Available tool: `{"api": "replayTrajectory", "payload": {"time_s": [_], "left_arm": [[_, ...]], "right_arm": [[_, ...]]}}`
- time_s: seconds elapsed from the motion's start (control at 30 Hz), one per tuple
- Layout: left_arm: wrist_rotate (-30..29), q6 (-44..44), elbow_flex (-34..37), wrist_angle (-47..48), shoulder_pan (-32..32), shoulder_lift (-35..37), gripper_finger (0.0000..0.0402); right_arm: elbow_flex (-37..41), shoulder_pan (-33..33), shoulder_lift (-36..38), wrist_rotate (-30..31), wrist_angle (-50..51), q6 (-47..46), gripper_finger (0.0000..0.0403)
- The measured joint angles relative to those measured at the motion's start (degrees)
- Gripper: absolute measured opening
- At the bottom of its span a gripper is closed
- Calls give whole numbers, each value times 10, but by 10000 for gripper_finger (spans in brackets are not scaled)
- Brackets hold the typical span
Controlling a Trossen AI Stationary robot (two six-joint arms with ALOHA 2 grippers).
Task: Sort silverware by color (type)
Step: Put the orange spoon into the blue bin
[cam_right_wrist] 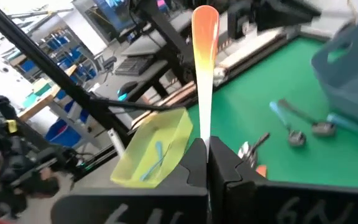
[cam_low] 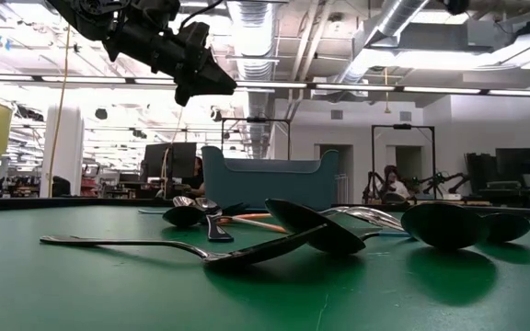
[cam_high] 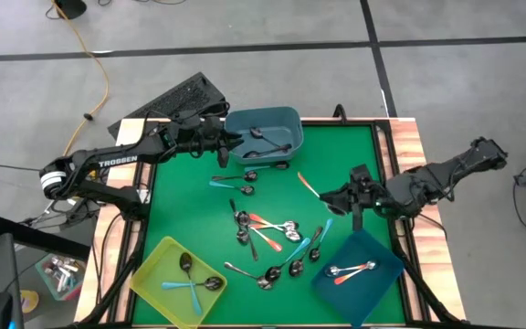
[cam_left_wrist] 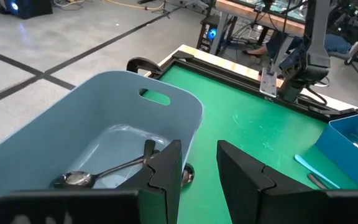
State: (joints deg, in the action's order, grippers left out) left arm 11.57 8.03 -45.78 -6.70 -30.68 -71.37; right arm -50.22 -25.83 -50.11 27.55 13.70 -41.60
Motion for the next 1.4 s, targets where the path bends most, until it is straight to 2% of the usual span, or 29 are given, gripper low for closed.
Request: {"api": "replayTrajectory", "payload": {"time_s": [0.4, 0.73, 0.9, 1.1, 1.4], "left_arm": [[-9, 33, 0, 0, 0, 0, 86], [-23, 33, 0, 11, 11, 0, 86], [-46, 21, 0, 12, 15, 0, 86], [-48, 22, 0, 12, 15, 0, 86], [-48, 27, 0, 13, 15, 0, 86]], "right_arm": [[0, -109, -3, -2, 76, -125, 5], [0, -195, -26, -44, 101, -198, 5], [0, -225, -50, -90, 135, -229, 4], [0, -246, -103, -179, 182, -265, 4], [0, -248, -172, -275, 205, -228, 4]]}}
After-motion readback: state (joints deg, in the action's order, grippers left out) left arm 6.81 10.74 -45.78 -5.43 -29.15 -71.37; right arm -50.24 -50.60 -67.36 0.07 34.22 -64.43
